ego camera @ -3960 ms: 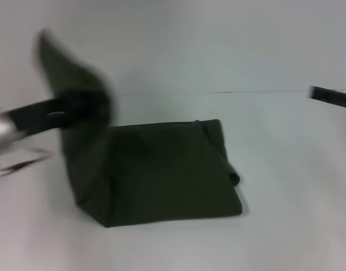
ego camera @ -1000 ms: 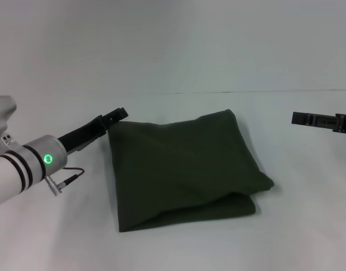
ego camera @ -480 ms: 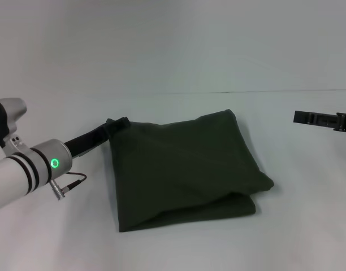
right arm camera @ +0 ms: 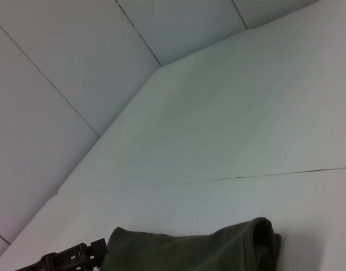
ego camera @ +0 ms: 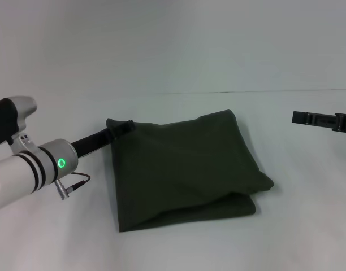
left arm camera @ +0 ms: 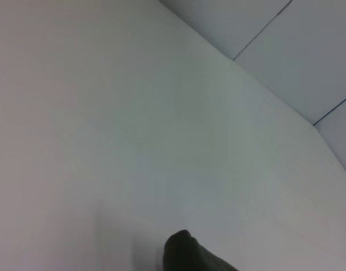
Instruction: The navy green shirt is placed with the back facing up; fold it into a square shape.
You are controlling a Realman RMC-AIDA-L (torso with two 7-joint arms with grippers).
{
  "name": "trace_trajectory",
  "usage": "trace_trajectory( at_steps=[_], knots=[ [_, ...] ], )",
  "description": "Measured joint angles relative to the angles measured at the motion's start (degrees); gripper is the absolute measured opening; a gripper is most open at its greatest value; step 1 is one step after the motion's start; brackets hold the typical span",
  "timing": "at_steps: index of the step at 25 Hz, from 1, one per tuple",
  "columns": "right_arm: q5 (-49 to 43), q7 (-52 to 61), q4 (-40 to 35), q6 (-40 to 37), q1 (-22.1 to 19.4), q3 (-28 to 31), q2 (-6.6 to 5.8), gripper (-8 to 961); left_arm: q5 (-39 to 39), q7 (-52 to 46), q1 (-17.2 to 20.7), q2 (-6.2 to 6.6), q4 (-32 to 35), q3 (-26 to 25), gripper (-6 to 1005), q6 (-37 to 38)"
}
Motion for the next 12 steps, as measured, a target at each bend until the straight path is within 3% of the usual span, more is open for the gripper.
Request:
trace_trajectory(
  at_steps=[12],
  knots=[
    [0.0,0.0,0.0,-0.3,-0.2,0.0,0.0,897,0.1,-0.1,-1.0,0.02,0.1,4.4,908,0.0]
  ],
)
